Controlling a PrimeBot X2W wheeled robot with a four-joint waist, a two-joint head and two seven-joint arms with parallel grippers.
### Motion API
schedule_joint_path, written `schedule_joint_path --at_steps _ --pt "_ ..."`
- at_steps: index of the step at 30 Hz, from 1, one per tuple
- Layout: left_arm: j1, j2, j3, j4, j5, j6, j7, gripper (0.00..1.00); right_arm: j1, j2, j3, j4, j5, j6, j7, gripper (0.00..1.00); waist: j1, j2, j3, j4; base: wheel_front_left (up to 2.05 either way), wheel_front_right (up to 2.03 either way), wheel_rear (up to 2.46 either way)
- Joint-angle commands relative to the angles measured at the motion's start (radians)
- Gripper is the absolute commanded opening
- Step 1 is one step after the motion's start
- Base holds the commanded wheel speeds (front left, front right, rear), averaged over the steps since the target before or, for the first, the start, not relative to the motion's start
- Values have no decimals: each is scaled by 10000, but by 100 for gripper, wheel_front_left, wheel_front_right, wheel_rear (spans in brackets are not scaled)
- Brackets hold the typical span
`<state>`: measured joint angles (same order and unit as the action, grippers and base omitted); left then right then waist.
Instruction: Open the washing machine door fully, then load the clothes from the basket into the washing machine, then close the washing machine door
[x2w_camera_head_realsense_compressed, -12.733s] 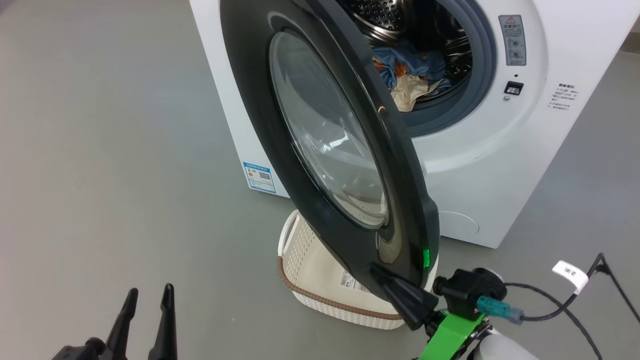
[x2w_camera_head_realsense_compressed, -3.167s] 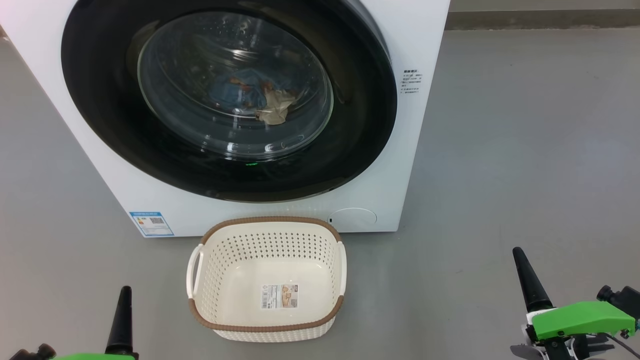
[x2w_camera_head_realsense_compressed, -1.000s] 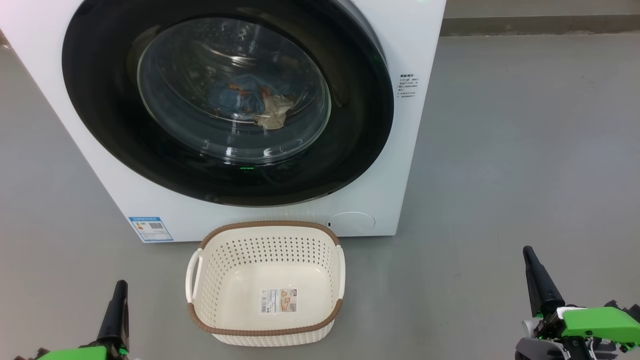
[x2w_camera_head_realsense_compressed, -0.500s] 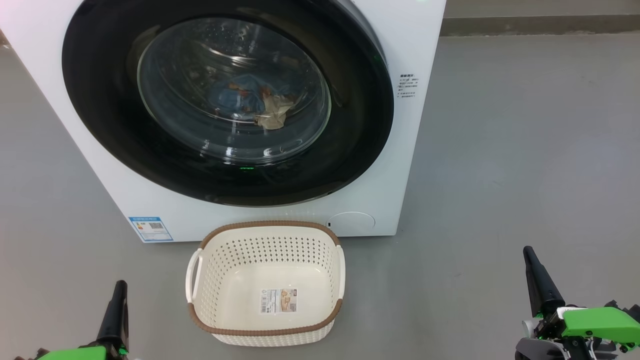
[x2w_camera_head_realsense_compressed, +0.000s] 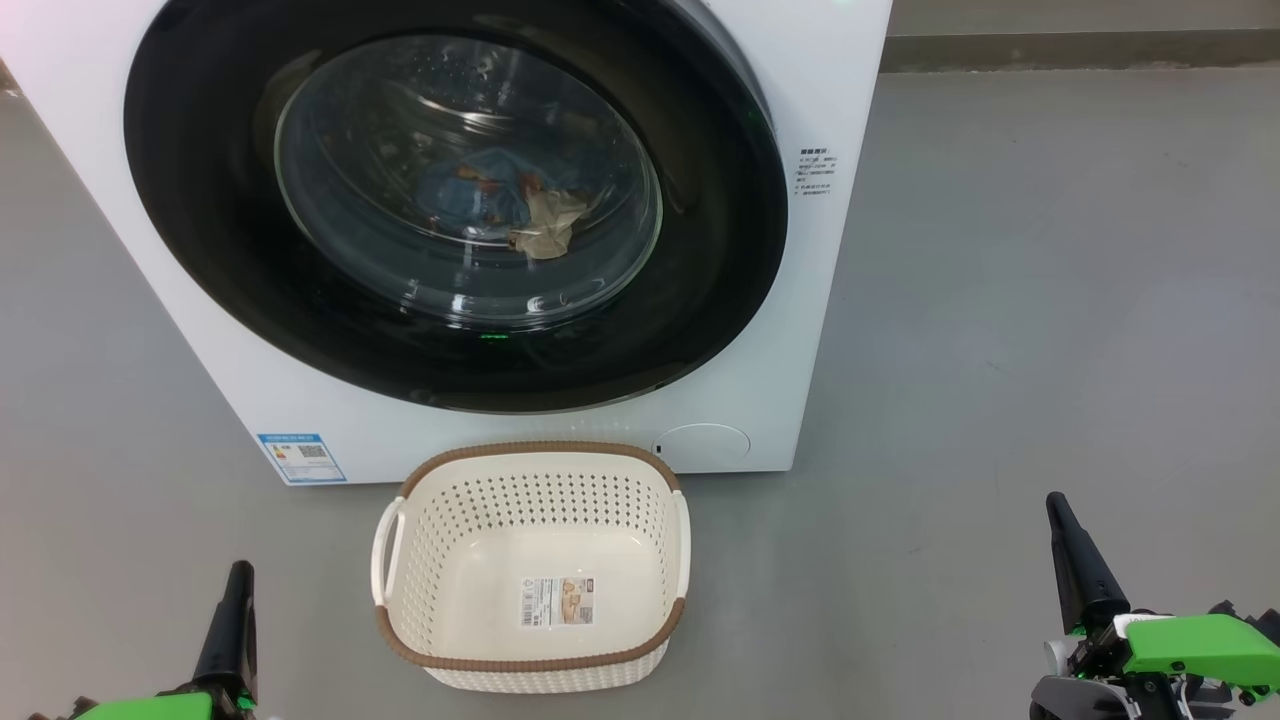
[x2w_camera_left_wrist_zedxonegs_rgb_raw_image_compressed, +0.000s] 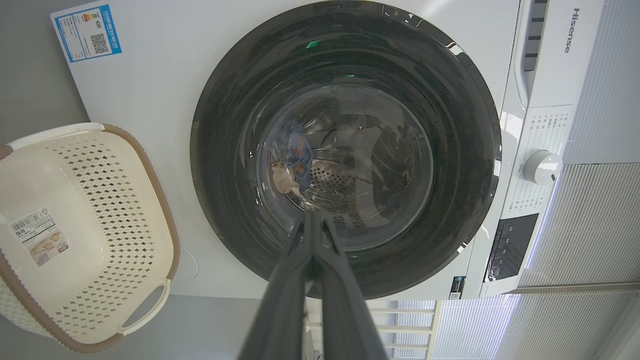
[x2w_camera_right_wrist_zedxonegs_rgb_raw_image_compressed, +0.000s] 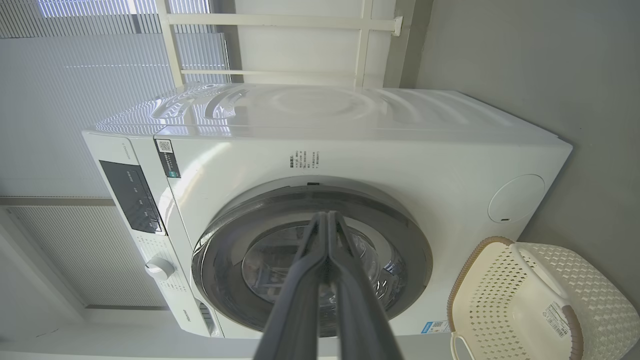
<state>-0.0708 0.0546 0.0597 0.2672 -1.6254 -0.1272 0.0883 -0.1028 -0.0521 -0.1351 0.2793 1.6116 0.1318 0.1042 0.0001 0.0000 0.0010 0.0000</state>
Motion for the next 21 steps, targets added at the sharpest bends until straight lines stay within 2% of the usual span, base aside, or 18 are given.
schedule_joint_path --at_steps 1,21 --pt "-410 112 337 -182 -4 -34 85 0 -103 -12 239 -301 -7 -11 66 0 -1 0 0 0 0 0 0" --pt "-412 92 366 -181 20 -35 108 0 -104 -7 232 -301 -13 -11 72 0 -1 0 0 0 0 0 0"
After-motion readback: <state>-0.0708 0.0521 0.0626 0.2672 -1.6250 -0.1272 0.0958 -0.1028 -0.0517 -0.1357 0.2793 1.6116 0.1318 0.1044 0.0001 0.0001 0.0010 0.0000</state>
